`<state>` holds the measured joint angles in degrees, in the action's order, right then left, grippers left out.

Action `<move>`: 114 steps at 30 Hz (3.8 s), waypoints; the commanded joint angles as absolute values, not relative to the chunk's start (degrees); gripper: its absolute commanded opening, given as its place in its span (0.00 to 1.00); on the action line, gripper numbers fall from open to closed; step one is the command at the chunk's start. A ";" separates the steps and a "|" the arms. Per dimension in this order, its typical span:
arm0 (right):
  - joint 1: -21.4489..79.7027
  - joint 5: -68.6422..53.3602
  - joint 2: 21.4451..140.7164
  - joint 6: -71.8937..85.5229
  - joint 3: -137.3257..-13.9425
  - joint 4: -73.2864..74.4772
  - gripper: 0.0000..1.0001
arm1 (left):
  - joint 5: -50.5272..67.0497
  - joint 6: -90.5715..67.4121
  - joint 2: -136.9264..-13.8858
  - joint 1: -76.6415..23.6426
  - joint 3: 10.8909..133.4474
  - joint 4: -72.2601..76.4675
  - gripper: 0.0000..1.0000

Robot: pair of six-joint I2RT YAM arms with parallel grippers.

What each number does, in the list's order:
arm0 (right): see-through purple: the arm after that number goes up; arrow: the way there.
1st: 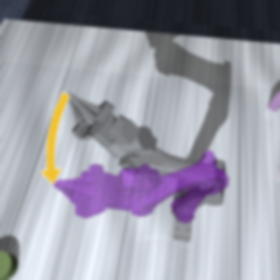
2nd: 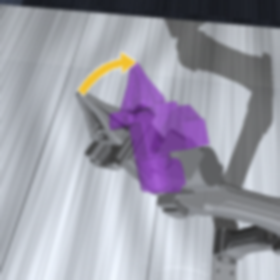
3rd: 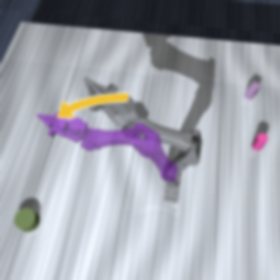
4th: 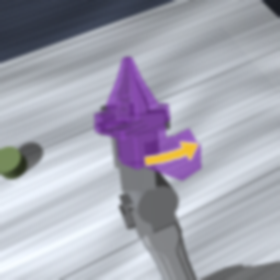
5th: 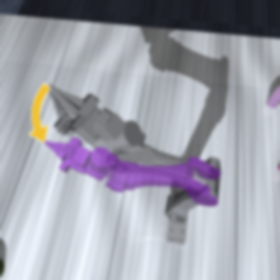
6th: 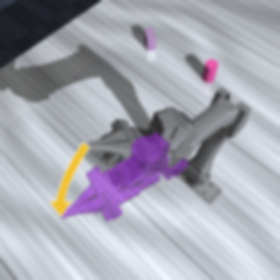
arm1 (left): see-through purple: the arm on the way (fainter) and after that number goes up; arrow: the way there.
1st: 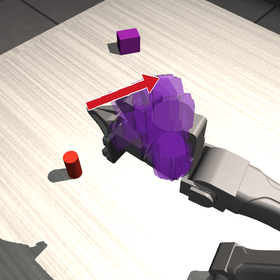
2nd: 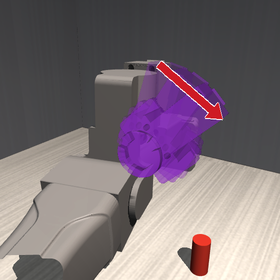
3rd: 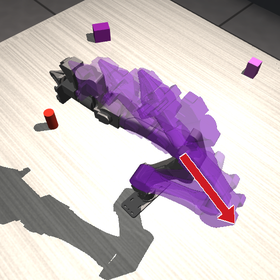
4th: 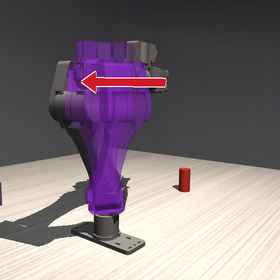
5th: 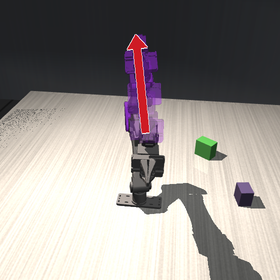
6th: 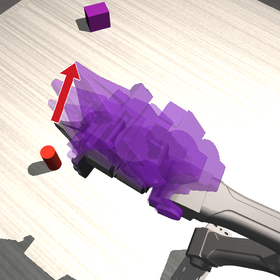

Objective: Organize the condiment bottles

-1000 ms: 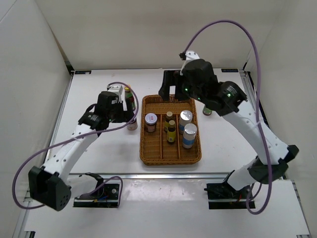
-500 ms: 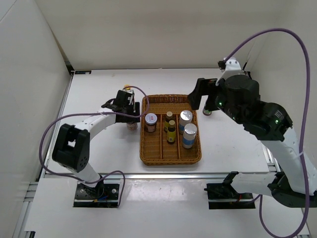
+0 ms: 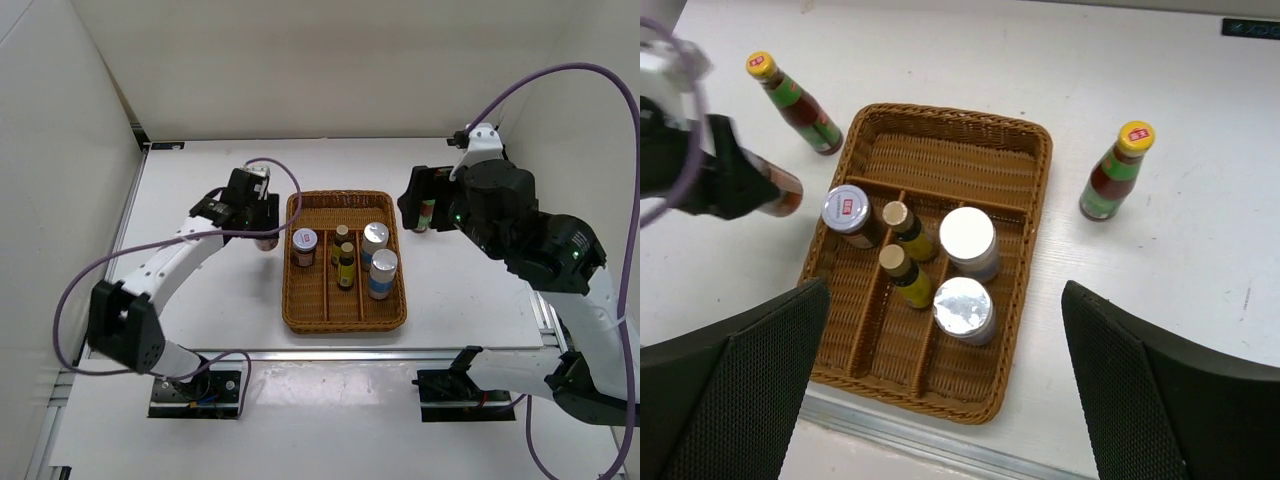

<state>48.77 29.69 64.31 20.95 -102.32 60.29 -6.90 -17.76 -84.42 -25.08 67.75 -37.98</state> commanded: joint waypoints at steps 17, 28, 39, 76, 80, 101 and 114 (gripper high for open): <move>48.78 37.26 61.61 19.07 -103.97 61.78 1.00 | -0.61 -19.34 -81.99 -42.10 73.56 -46.14 0.16; 48.78 38.32 61.61 19.07 -103.45 61.79 1.00 | -1.23 -18.11 -90.17 -42.10 74.09 -41.58 0.56; 48.78 45.79 64.42 20.30 -99.14 63.46 1.00 | -0.18 -18.11 -87.55 -42.10 74.96 -41.83 1.00; 5.98 1.23 107.57 17.84 -104.94 46.85 0.64 | -21.97 -15.21 -53.17 -20.57 59.50 -47.99 1.00; 5.98 1.84 107.58 18.36 -102.75 46.85 0.42 | -21.45 -15.21 -53.70 -20.57 59.50 -47.99 1.00; 9.32 5.89 100.63 14.77 -117.59 53.35 0.00 | -21.45 -15.21 -54.23 -20.57 59.50 -47.99 1.00; 19.68 0.26 103.88 13.62 -126.22 51.42 0.00 | -21.45 -15.21 -54.76 -20.57 59.50 -47.99 1.00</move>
